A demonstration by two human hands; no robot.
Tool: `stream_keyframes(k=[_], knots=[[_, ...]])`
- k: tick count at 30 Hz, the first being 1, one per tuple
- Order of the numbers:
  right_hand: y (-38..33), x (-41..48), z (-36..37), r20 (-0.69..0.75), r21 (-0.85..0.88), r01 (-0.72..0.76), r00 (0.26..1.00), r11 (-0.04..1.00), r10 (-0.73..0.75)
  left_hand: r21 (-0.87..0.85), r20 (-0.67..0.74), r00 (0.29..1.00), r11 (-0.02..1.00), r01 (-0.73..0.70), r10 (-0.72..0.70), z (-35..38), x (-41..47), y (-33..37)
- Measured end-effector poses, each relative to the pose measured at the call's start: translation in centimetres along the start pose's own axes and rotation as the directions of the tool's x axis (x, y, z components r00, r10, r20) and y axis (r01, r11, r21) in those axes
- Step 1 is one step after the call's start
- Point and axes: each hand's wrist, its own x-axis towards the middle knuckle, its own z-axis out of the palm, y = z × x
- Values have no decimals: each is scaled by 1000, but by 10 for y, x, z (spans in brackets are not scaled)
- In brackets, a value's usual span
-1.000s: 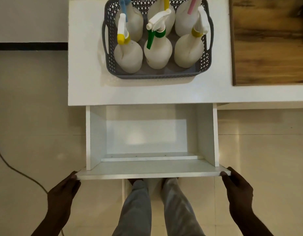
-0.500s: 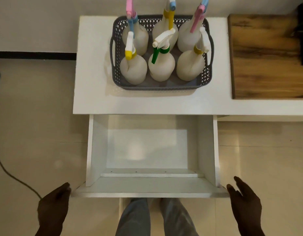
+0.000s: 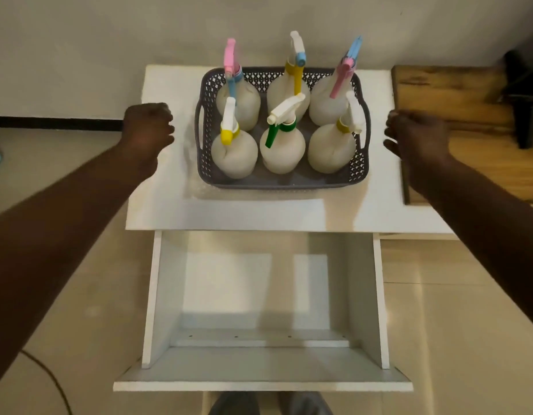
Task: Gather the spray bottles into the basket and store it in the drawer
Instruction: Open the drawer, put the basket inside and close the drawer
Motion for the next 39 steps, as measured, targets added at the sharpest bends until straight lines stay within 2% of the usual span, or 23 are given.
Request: stream_keyframes(k=[2, 4, 6, 12, 20, 29, 33, 39], knots=[[-10, 11, 15, 48, -4, -62, 997, 998, 62, 15, 88, 991, 995, 103, -104, 10, 11, 16], [-17, 16, 26, 47, -29, -117, 992, 993, 118, 152, 49, 991, 981, 118, -127, 17, 17, 20], [-19, 21, 34, 3, -67, -145, 989, 987, 146, 206, -17, 996, 974, 91, -89, 25, 21, 18], [-15, 23, 40, -11, -85, -165, 986, 983, 165, 42, -44, 996, 996, 85, -83, 36, 21, 13], [-10, -10, 27, 57, -48, -147, 987, 988, 150, 54, -74, 994, 995, 89, -84, 26, 1, 2], [-2, -107, -12, 124, 66, -139, 984, 988, 130, -27, -48, 999, 999, 18, -19, -26, -101, -18], [17, -158, -29, 129, 29, -191, 974, 981, 186, -35, -42, 998, 998, 43, -44, -50, -159, -38], [56, -234, -57, 115, -46, -222, 967, 974, 226, 54, 6, 994, 993, 109, -109, -74, -240, -84]])
